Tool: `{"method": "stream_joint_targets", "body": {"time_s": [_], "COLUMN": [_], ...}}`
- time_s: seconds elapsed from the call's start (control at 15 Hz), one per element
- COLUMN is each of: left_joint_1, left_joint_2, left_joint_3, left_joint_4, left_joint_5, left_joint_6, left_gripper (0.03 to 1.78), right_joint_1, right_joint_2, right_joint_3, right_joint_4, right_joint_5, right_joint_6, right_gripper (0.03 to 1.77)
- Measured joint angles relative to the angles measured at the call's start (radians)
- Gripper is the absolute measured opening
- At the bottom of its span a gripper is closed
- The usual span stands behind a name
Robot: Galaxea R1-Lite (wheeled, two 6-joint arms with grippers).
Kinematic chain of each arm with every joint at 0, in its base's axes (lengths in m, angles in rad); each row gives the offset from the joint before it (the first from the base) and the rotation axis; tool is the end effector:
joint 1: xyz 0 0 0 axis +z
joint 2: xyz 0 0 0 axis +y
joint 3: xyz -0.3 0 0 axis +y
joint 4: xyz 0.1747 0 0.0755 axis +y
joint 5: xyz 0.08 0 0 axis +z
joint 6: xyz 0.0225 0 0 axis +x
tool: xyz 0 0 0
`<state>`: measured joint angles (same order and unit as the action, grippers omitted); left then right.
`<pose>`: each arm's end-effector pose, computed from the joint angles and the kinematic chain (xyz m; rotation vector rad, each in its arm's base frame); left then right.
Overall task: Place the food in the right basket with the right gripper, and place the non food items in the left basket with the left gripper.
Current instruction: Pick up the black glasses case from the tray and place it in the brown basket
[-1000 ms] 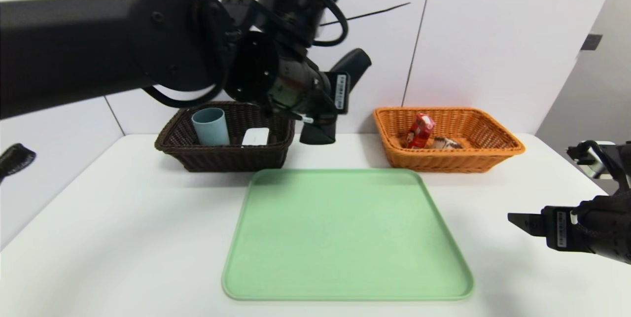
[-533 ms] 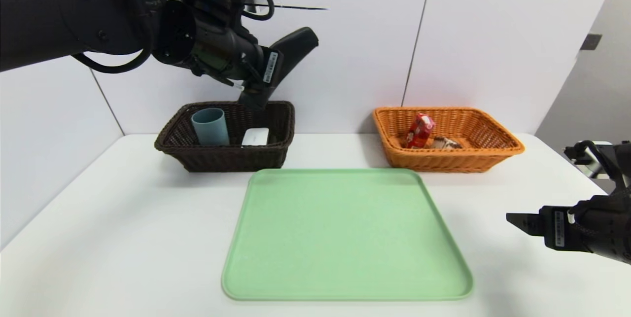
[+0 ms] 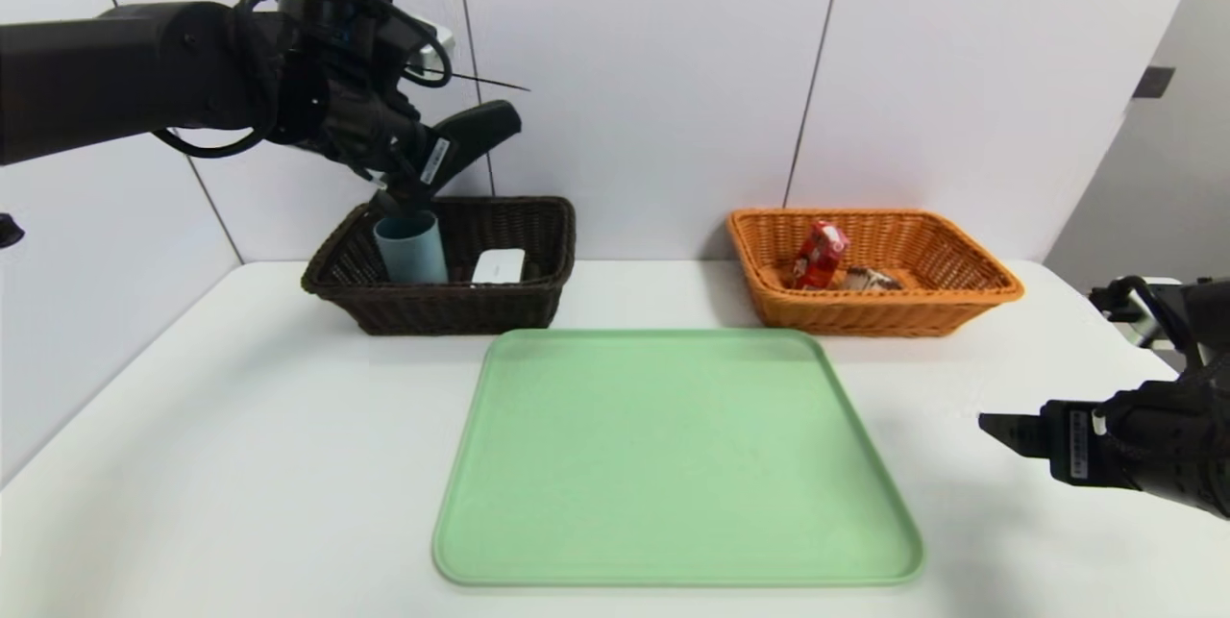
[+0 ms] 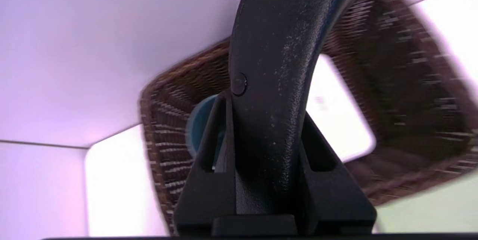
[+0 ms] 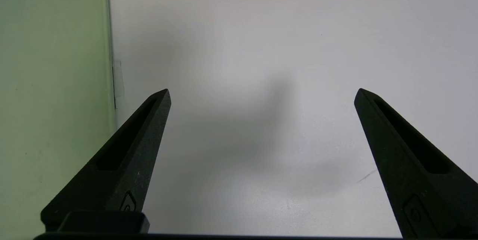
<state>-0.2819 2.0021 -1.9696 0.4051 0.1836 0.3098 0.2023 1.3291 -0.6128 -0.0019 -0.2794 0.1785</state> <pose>0.3805 -0.1059 0.2990 0.4058 0.4086 -0.1624 0.1838 0.0314 0.1669 0.0008 0.6837 -0.1352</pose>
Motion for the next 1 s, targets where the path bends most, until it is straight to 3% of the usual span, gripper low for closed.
{"method": "stream_joint_targets", "body": {"time_s": [0.33,1.0], "left_joint_1": [0.056,0.048], "left_joint_2": [0.052,0.081], "left_joint_3": [0.004,0.011], "left_joint_4": [-0.008,-0.008], "left_joint_5": [-0.001,-0.001], "left_joint_6": [0.099,0.356], "left_gripper": [0.42,0.42], "right_joint_1": [0.002,0.008], "right_joint_2": [0.019,0.053], "right_joint_3": [-0.003,-0.001], "right_joint_4": [-0.003,-0.034], "right_joint_5": [0.000,0.000], "right_joint_6": [-0.003,-0.002], "right_gripper": [1.70,1.70]}}
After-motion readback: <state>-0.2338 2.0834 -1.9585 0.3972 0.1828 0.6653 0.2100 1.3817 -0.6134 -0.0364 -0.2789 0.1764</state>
